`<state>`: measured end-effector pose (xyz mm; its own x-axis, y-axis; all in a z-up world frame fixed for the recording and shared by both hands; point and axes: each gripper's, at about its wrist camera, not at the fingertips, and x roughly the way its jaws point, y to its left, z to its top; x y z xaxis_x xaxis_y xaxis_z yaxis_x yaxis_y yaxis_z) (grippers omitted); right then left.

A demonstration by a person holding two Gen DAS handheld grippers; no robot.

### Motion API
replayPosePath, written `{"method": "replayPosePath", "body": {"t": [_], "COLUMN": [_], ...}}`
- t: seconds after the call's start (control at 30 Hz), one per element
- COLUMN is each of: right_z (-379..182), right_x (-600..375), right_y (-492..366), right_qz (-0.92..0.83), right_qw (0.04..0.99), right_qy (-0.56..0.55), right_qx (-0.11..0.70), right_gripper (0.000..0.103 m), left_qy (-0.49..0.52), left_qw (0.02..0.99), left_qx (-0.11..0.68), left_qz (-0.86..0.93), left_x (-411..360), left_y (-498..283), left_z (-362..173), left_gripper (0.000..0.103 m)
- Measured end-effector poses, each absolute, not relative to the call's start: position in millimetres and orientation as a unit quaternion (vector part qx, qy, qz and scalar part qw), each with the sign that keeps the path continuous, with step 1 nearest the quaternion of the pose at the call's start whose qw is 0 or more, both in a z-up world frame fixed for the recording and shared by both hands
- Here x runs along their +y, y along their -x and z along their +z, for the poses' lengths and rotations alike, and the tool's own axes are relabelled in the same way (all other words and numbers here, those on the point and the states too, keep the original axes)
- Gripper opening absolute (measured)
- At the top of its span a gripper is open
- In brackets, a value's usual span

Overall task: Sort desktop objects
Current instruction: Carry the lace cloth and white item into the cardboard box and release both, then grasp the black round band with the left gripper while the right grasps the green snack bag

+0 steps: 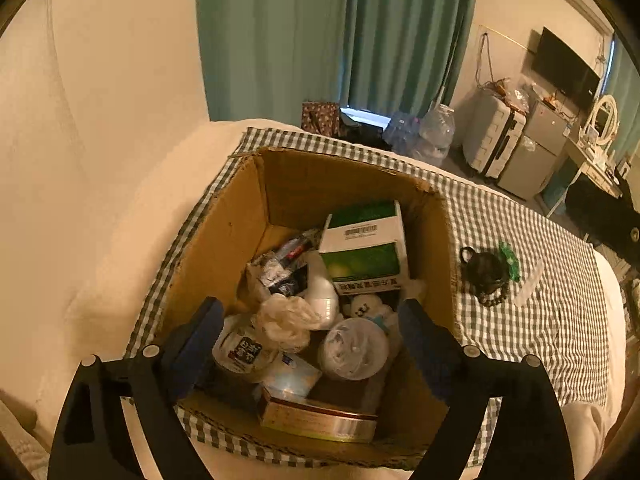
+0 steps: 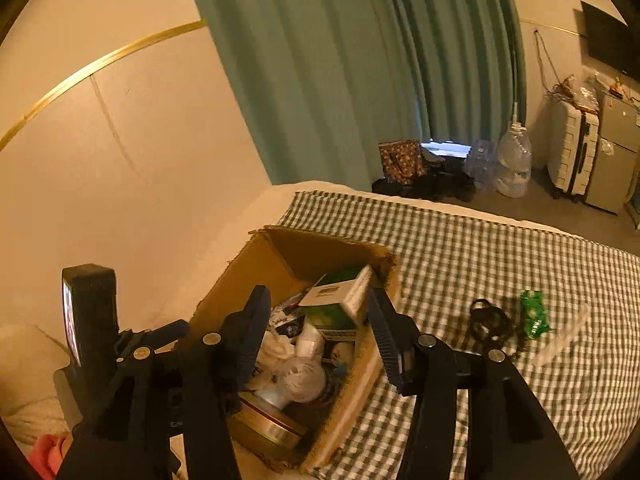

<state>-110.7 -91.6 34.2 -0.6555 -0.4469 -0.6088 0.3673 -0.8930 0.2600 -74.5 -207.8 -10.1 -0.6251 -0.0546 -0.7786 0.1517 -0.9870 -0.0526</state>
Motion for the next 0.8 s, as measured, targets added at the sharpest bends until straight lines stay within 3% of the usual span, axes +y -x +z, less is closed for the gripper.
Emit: {"method": "replayPosePath", "body": {"t": [0.2, 0.43, 0.8], "right_z": [38.7, 27.5, -56.1], "right_x": [-44.2, 37.2, 155.4], "right_y": [96.3, 88.5, 112.9], "right_qz": [-0.919, -0.934, -0.931], "right_qw": [0.201, 0.142, 0.045], "right_qy": [-0.332, -0.316, -0.344], "right_qx": [-0.07, -0.087, -0.112], "right_gripper": [0.053, 0.074, 0.074], "left_qy": [-0.424, -0.422, -0.448], "left_qw": [0.027, 0.005, -0.001], "left_qx": [0.051, 0.025, 0.015], "left_qz": [-0.904, -0.906, -0.894], "left_x": [-163.7, -83.2, 7.8], "left_y": [69.3, 75.8, 129.2], "left_z": [2.0, -2.8, -70.1], "left_gripper": [0.093, 0.103, 0.103]}}
